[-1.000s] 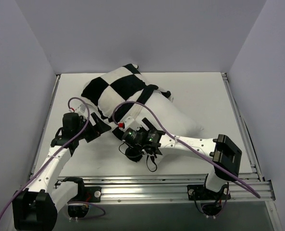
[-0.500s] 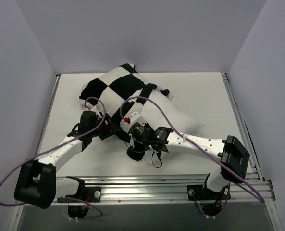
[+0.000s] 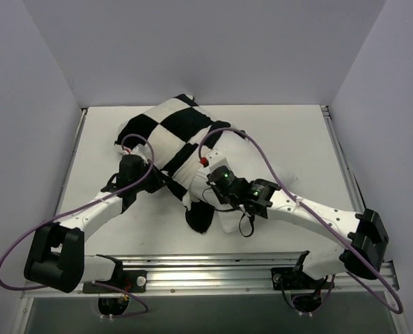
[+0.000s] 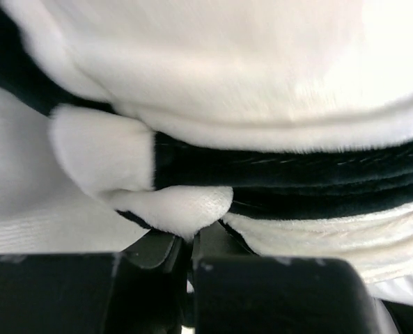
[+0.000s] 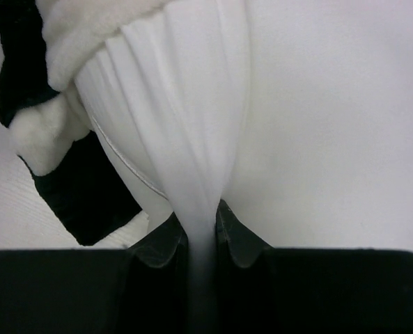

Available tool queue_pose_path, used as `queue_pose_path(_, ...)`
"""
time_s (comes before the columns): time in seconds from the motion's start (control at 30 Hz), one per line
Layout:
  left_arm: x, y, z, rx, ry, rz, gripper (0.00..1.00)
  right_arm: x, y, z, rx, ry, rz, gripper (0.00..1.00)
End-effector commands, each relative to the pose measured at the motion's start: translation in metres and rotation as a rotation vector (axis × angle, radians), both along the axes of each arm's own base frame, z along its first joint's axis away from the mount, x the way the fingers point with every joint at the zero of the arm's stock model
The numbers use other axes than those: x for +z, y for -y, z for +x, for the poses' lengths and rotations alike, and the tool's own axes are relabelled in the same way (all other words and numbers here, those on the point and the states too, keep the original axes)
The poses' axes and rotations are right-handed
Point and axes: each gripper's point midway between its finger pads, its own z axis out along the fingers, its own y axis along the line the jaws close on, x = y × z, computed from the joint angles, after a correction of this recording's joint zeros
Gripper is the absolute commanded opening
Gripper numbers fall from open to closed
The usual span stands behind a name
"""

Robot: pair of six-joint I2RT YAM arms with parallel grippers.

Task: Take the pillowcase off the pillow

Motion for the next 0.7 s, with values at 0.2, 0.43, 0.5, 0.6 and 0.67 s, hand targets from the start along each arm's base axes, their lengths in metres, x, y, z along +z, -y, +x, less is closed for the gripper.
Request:
queue_pose_path(0.2,0.057,-0.142,0.053,0.543,0.111,0.170,0.02,0.112,0.093,-0.012,-0.193,0.134,0.250,0.00)
queue_pose_path(0.43,0.066,-0.206,0.072,0.793,0.108,0.198,0.02,0.183,0.132,-0.034,-0.218,0.240,0.361,0.00)
queue_pose_path(0.5,0.059,-0.219,0.079,0.828,0.086,0.206,0.02,0.190,0.141,-0.039,-0.229,0.254,0.367,0.00)
queue_pose_path(0.6,0.048,-0.230,0.089,0.853,0.048,0.220,0.02,0.200,0.145,-0.047,-0.204,0.265,0.390,0.00)
queue_pose_path(0.67,0.041,-0.229,0.096,0.838,0.015,0.216,0.02,0.195,0.124,-0.060,-0.061,0.213,0.406,0.00)
